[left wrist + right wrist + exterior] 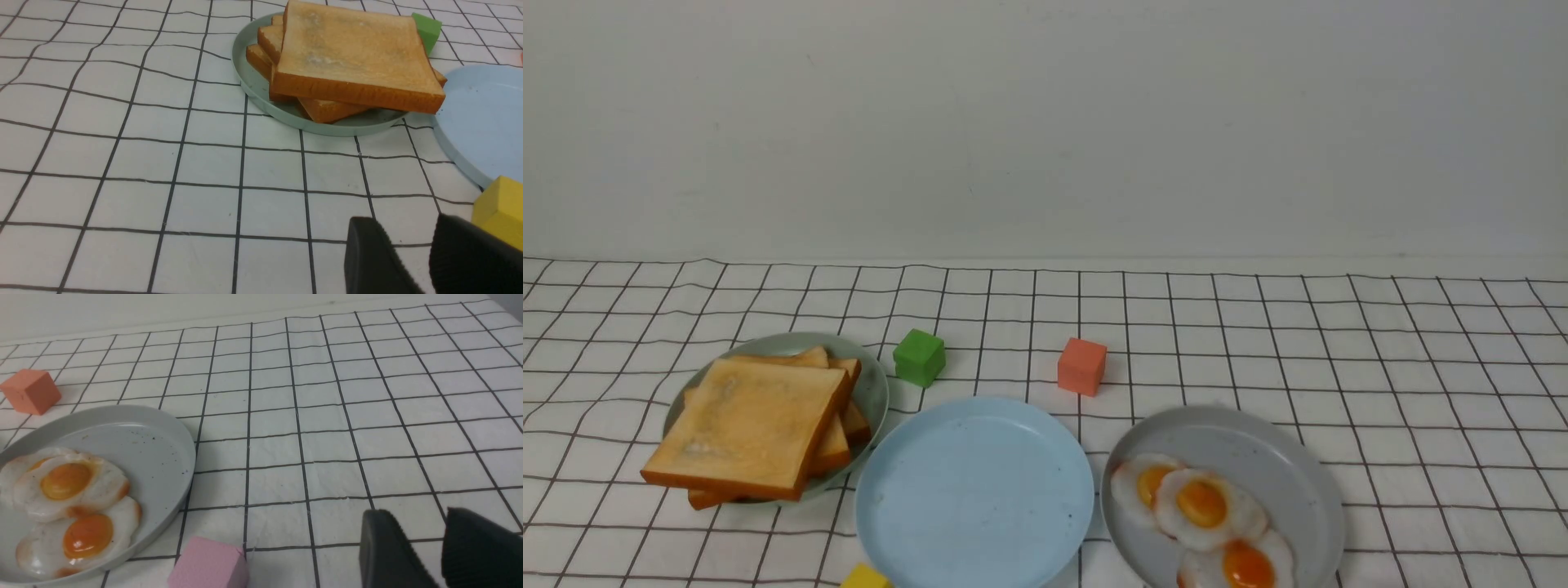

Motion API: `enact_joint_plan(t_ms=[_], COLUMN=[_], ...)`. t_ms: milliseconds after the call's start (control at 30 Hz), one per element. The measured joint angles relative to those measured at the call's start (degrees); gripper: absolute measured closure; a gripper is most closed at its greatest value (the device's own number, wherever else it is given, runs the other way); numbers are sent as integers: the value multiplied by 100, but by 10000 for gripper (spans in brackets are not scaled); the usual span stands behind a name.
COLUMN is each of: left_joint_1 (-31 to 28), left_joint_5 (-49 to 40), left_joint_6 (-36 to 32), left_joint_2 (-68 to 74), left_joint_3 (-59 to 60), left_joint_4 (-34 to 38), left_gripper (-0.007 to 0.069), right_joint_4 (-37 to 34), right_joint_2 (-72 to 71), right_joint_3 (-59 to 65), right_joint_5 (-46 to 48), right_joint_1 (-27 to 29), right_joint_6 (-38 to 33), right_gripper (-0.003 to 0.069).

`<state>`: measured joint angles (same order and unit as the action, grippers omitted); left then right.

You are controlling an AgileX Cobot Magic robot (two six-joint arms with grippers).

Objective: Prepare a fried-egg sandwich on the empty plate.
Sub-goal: Use the left arm to grab a slice of bread

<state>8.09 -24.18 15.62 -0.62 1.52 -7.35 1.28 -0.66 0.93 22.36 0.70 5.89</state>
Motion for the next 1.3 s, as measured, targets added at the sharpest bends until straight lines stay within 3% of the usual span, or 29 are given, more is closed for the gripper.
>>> enact_joint_plan(t_ms=[533, 833, 1300], left_joint_1=[0, 0, 0], left_joint_5=[0, 0, -54], left_joint_6=[0, 0, -21], left_joint_2=[0, 0, 0], left_joint_3=[0, 0, 0], left_joint_4=[0, -12, -1022], left_gripper=[386, 386, 386], right_joint_4=[0, -368, -493], right_joint_2=[0, 0, 0], right_joint_3=[42, 61, 61], right_joint_5=[-262, -1801, -2300], right_joint_1=[0, 0, 0], right_joint_6=[0, 142, 753], right_gripper=[418, 418, 418])
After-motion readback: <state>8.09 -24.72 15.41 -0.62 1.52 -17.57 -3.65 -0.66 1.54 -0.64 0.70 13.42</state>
